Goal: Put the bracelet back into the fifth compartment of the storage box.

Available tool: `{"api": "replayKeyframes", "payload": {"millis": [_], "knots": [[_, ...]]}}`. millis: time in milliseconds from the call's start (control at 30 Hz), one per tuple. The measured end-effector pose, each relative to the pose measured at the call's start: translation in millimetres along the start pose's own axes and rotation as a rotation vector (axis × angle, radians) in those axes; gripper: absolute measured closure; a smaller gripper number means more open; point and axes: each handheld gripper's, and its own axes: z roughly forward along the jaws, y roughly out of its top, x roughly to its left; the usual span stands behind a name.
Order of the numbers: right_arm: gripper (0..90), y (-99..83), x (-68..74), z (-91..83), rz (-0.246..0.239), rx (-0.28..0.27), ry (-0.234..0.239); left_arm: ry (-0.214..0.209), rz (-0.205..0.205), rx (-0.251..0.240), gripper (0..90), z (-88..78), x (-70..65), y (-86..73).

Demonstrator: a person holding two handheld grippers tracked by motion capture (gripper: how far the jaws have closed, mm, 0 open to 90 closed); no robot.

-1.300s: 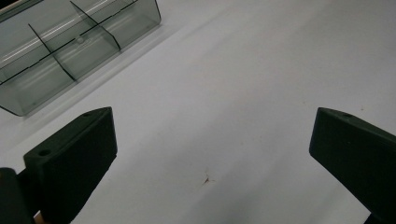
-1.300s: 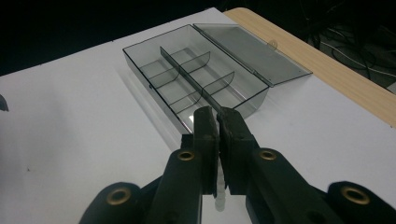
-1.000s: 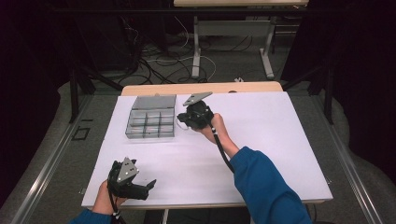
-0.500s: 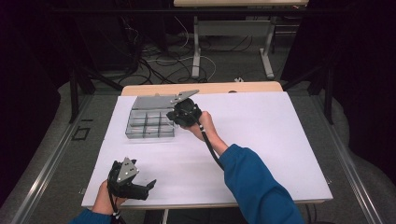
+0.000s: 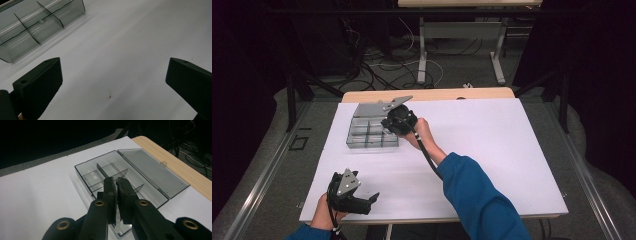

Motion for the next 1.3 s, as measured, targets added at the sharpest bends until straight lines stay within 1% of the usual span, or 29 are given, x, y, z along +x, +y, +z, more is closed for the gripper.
{"api": "replayKeyframes", "payload": {"millis": [67, 133, 200, 333, 367, 400, 433, 467, 500, 600, 633, 733, 767, 900, 967, 1000, 1033, 1067, 1133, 1167, 1200, 1233, 1300], "knots": [[86.1, 1.3, 1.5, 2.3, 0.002, 0.011, 0.007, 0.0, 0.0, -0.001, 0.7, -0.1, 0.0, -0.1], [86.1, 1.9, 2.8, 5.2, -0.007, 0.015, 0.007, 0.0, 0.0, -0.001, 0.6, -0.2, 0.0, -0.1], [86.1, 2.0, 4.6, 9.2, -0.009, 0.002, 0.0, 0.0, -0.001, -0.001, 0.6, 0.0, -0.1, 0.0], [86.1, 2.0, 5.1, 15.7, -0.017, 0.011, 0.003, -0.001, 0.001, 0.0, 0.6, -0.2, -0.1, 0.0], [86.1, 2.1, 5.2, 17.0, -0.017, 0.02, 0.005, -0.005, 0.002, 0.007, 0.6, -0.8, 0.4, 0.2], [86.0, 1.8, 5.7, 19.3, -0.013, 0.013, -0.003, -0.005, 0.002, 0.007, 0.7, -0.8, 0.4, 0.2], [86.0, 2.2, 5.9, 20.2, -0.015, 0.022, 0.007, -0.001, 0.0, -0.001, 0.6, -0.1, 0.1, -0.1], [86.0, 2.2, 5.9, 20.2, -0.015, 0.022, 0.007, -0.003, -0.002, -0.001, 0.6, -0.1, -0.1, -0.1], [86.0, 2.9, 5.8, 23.1, -0.02, 0.019, 0.003, -0.004, 0.002, 0.003, 0.6, -0.4, 0.2, 0.0], [86.0, 3.3, 6.9, 26.1, -0.016, 0.015, 0.0, -0.007, -0.001, 0.006, 0.6, -0.7, 0.3, 0.1], [85.9, 4.1, 7.3, 28.7, -0.016, 0.015, -0.006, -0.002, -0.003, -0.002, 0.6, -0.1, 0.0, -0.2], [85.9, 5.4, 8.6, 32.4, -0.018, 0.034, 0.0, -0.003, -0.004, -0.002, 0.6, 0.4, -0.3, 0.0], [85.9, 5.2, 9.3, 34.8, -0.024, 0.025, -0.007, -0.003, 0.0, -0.001, 0.6, 0.1, -0.1, 0.0], [85.8, 5.3, 11.1, 38.8, -0.021, 0.031, -0.002, -0.004, -0.004, -0.003, 0.6, 0.3, 0.0, -0.2], [85.7, 4.7, 12.7, 43.0, -0.029, 0.043, -0.001, -0.005, -0.003, -0.002, 0.7, 0.3, 0.1, -0.2], [85.7, 4.9, 14.0, 44.1, -0.022, 0.053, -0.001, -0.005, -0.003, -0.002, 0.7, 0.3, 0.1, -0.2], [85.7, 4.9, 14.0, 44.1, -0.022, 0.053, -0.001, -0.005, -0.003, -0.003, 0.7, 0.3, 0.2, -0.2], [85.6, 4.6, 15.1, 47.0, -0.032, 0.052, -0.003, -0.006, -0.002, -0.002, 0.7, 0.1, 0.3, -0.2], [85.6, 5.1, 17.0, 49.3, -0.026, 0.055, -0.004, -0.005, -0.001, 0.001, 0.7, 0.2, 0.1, 0.0], [85.6, 5.1, 17.0, 51.1, -0.035, 0.042, -0.014, -0.006, -0.002, -0.003, 0.6, 0.6, 0.0, -0.2], [85.5, 5.7, 17.2, 51.2, -0.029, 0.051, -0.006, -0.006, -0.002, -0.003, 0.7, 0.6, 0.1, -0.2], [85.4, 6.0, 18.0, 52.1, -0.023, 0.055, -0.008, -0.008, -0.004, -0.002, 0.7, 0.4, 0.1, -0.2], [85.3, 6.2, 18.2, 54.5, -0.036, 0.059, -0.011, -0.008, -0.004, -0.002, 0.7, 0.5, 0.2, -0.2]]}}
